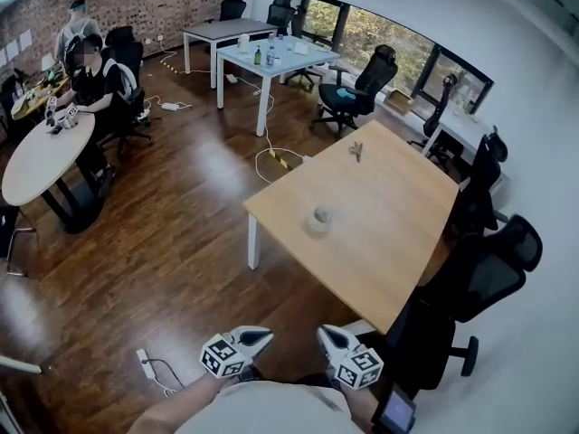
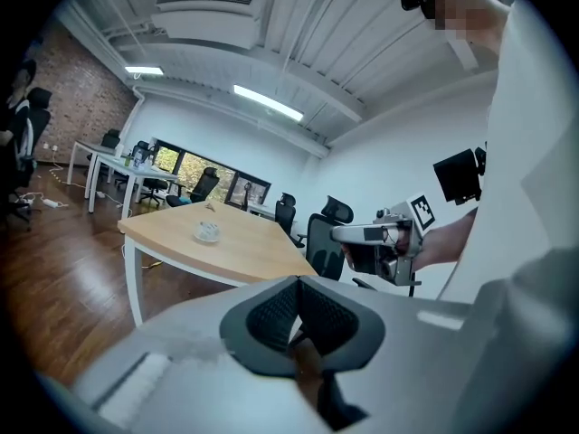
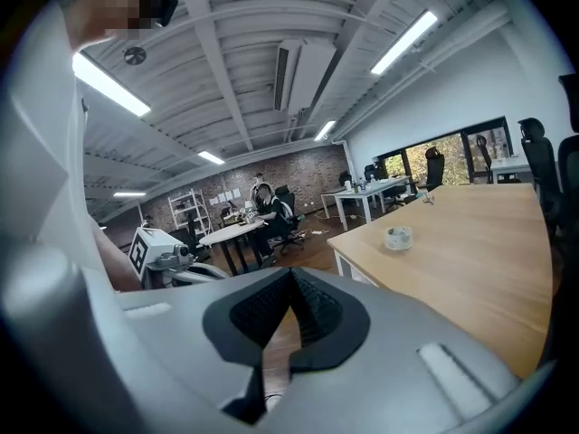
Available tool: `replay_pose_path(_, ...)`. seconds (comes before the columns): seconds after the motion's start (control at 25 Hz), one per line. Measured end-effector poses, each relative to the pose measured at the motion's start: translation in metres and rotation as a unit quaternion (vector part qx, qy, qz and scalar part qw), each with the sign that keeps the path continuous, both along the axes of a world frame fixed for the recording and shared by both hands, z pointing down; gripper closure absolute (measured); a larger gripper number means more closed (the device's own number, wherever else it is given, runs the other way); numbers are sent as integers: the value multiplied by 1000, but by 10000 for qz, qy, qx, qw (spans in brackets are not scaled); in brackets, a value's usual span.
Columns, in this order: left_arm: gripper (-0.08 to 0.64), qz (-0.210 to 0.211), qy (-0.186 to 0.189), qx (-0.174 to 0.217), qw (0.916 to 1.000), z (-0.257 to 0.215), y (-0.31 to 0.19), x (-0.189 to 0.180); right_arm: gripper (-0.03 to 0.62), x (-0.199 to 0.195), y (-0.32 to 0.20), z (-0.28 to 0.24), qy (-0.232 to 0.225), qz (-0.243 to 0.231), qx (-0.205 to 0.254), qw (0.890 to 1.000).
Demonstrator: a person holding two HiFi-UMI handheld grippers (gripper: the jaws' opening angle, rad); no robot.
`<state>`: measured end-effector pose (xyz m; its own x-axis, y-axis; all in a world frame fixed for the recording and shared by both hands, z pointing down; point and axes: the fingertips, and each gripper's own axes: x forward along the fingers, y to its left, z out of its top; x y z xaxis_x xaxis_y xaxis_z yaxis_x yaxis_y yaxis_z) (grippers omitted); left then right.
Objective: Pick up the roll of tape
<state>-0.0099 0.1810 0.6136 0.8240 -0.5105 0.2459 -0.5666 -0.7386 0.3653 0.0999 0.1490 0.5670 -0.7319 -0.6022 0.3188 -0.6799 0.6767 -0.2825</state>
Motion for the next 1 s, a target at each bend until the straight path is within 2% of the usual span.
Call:
replay_pose_path(0.32,555,-319,16,-121,9994,2,-29,-19,586,-25,-25,18,-136,-278,-199,9993)
replay_pose_path(0.6,555,-653,-99,-322,9973,10,-73,-30,586,-38,-85,28,-271,-622,-195,9975)
replay_pose_path(0.84,555,-688,-171,-193,9973,-5,-143,-17,586,-34,-161,10,-333,-776,51,9964)
replay_pose_path(1.0,555,-543,-196,-164,9982,-14,-182,9,586,-16,-196,8,-359,-749,48,9965)
